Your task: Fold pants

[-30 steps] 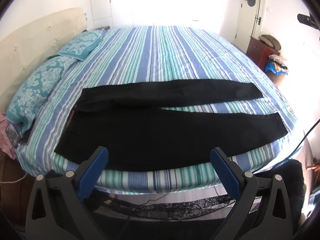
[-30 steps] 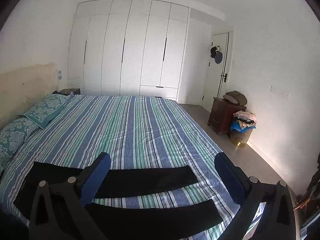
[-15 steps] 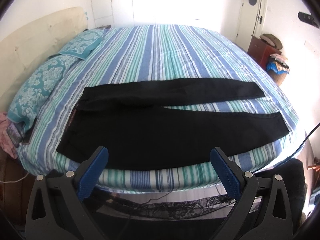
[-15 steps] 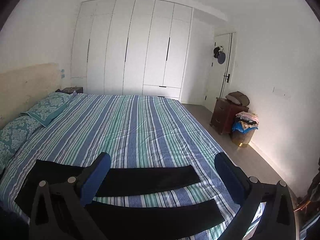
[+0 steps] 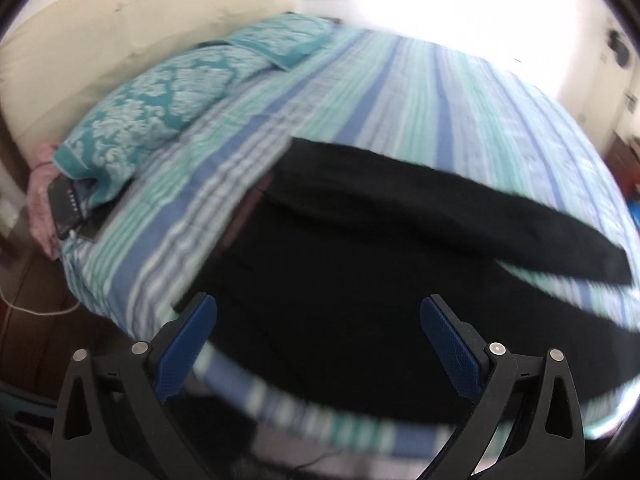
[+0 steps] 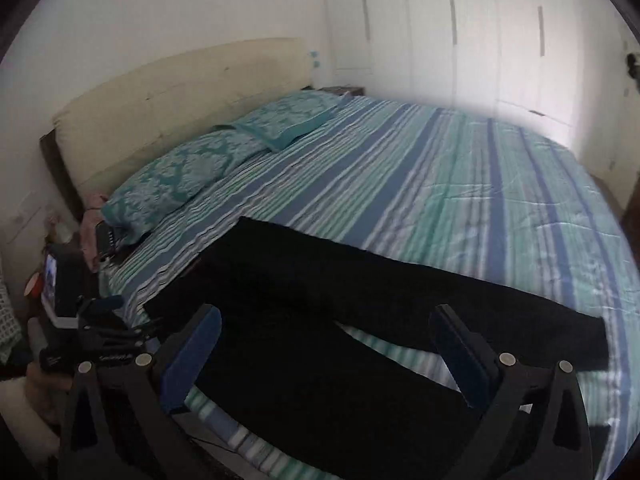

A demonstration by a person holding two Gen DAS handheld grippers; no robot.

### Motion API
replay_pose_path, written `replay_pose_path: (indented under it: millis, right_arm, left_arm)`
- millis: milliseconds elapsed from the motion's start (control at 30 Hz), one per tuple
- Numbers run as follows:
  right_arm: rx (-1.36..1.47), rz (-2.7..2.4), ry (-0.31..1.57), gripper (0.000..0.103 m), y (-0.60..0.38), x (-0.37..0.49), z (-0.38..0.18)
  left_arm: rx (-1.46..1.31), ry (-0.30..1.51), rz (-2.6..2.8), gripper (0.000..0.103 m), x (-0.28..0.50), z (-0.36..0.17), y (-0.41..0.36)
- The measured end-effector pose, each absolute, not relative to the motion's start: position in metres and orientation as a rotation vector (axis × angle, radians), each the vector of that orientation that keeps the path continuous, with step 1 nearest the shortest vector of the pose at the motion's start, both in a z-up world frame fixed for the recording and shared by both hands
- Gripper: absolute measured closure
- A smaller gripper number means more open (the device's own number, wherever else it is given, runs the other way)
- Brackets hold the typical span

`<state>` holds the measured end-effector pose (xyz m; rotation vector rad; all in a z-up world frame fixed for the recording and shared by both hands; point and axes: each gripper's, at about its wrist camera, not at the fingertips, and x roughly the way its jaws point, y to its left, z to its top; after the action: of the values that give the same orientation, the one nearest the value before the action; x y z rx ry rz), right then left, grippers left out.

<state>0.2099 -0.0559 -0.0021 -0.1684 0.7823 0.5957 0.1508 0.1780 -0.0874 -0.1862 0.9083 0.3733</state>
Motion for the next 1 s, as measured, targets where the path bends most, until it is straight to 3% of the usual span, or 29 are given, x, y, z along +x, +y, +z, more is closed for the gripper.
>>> replay_pose_path:
  millis: [200, 267, 433, 600, 700, 733, 800, 833, 1000]
  right_arm:
    - [-0.208, 0.841, 1.082, 0.001, 0.064, 0.37, -0.096]
    - [-0.315, 0.884, 1.155, 0.003, 0.107, 0.407, -0.131]
    - [-0.52, 0.875, 1.227, 0.017, 0.186, 0.481, -0.202]
    - [-0.529, 0.917, 1.312, 0.018, 0.222, 0.524, -0.25]
    - [-0.651, 0.974, 1.39, 0.031, 0.236, 0.528, -0.266]
    - [-0.692, 0.991, 1.393, 0.045, 0.24, 0.526, -0.262]
    - [-0.849, 0.955, 1.302, 0.087, 0.247, 0.517, -0.251]
    - [-0.916, 0.952, 1.254, 0.092, 0.25, 0.512, -0.244]
    - [-1.191, 0.804, 0.983, 0.093, 0.277, 0.489, -0.244]
  left_arm:
    - [-0.224, 0.892, 0.393, 0.001, 0.175, -0.149, 0.218]
    - [-0.205, 1.006, 0.367, 0.002, 0.182, -0.169, 0.219]
    - [-0.235, 0.971, 0.27, 0.001, 0.202, -0.161, 0.218]
    - [-0.281, 1.008, 0.205, 0.001, 0.211, -0.165, 0.22]
    - [-0.266, 1.031, 0.216, 0.001, 0.214, -0.169, 0.222]
    - [-0.26, 1.036, 0.224, 0.001, 0.213, -0.169, 0.223]
    - [-0.265, 1.041, 0.235, 0.001, 0.215, -0.171, 0.226]
    - [-0.272, 1.045, 0.238, 0.001, 0.215, -0.171, 0.227]
    - [-0.243, 1.049, 0.264, 0.001, 0.213, -0.173, 0.224]
